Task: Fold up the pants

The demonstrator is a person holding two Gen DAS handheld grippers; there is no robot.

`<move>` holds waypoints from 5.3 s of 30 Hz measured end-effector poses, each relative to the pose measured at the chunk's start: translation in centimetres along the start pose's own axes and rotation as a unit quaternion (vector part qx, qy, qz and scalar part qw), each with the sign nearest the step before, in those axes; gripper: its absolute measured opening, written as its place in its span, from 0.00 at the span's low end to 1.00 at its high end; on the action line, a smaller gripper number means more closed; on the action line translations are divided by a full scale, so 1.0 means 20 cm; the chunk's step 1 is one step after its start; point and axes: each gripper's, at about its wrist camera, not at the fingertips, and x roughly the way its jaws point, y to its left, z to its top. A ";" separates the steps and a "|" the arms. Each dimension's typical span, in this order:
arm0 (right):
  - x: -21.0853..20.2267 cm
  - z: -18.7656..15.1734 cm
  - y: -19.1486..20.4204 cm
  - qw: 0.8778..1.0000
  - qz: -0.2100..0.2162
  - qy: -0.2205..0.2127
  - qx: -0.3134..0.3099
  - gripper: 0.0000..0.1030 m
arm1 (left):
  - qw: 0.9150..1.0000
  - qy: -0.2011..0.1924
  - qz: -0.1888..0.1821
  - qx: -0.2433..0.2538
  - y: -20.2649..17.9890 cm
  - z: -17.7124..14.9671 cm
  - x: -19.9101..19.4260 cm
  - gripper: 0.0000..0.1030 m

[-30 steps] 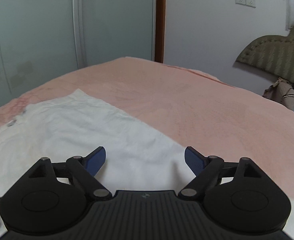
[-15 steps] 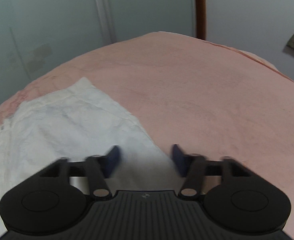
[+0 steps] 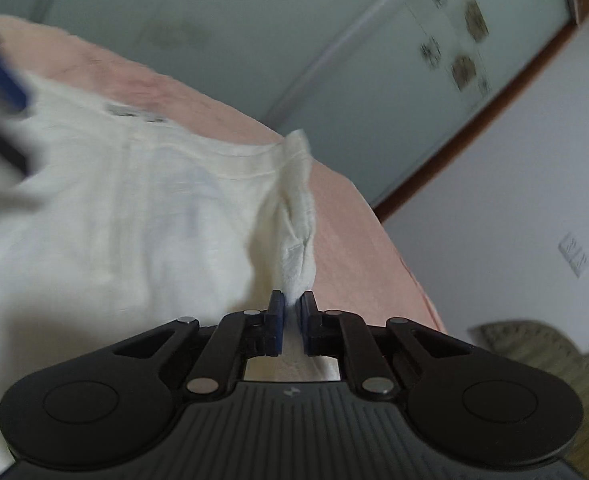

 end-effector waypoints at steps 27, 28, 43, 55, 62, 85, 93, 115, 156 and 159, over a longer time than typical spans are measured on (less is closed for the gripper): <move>-0.17 -0.16 0.14 0.998 -0.064 0.017 0.019 0.50 | 0.974 0.072 -0.131 -0.171 0.03 0.35 0.42 0.03; -0.16 -0.18 0.13 0.997 -0.073 0.025 0.018 0.50 | 0.974 0.072 -0.135 -0.168 0.04 0.34 0.39 0.04; -0.60 -0.24 0.24 0.991 -0.099 0.080 0.050 0.06 | 0.993 0.093 -0.075 -0.015 0.19 0.16 -0.08 0.12; -0.81 -0.17 0.61 0.994 -0.027 0.096 0.040 0.06 | 0.991 0.091 0.018 0.098 0.30 -0.13 -0.21 0.18; -0.78 -0.20 0.68 0.992 -0.028 0.105 0.058 0.06 | 0.989 0.066 0.039 0.125 0.26 -0.17 -0.17 0.23; -1.13 -0.45 0.45 0.944 -0.005 0.133 0.301 0.10 | 0.963 0.023 -0.034 0.267 -0.49 -0.36 -0.34 0.58; -1.51 -0.89 0.13 0.868 -0.198 0.185 0.416 0.11 | 0.905 0.072 -0.153 0.390 -0.93 -0.79 -0.21 0.59; -1.78 -1.90 -0.44 0.719 -0.263 0.141 0.628 0.09 | 0.892 0.076 -0.194 0.400 -1.10 -1.10 -0.12 0.70; -1.05 -1.40 -0.61 0.744 -0.247 0.220 0.581 0.10 | 0.900 0.113 -0.206 0.366 -1.09 -1.08 -0.02 0.91; -1.25 -1.39 -0.56 0.737 -0.278 0.190 0.586 0.09 | 0.900 0.113 -0.206 0.366 -1.09 -1.09 -0.02 0.92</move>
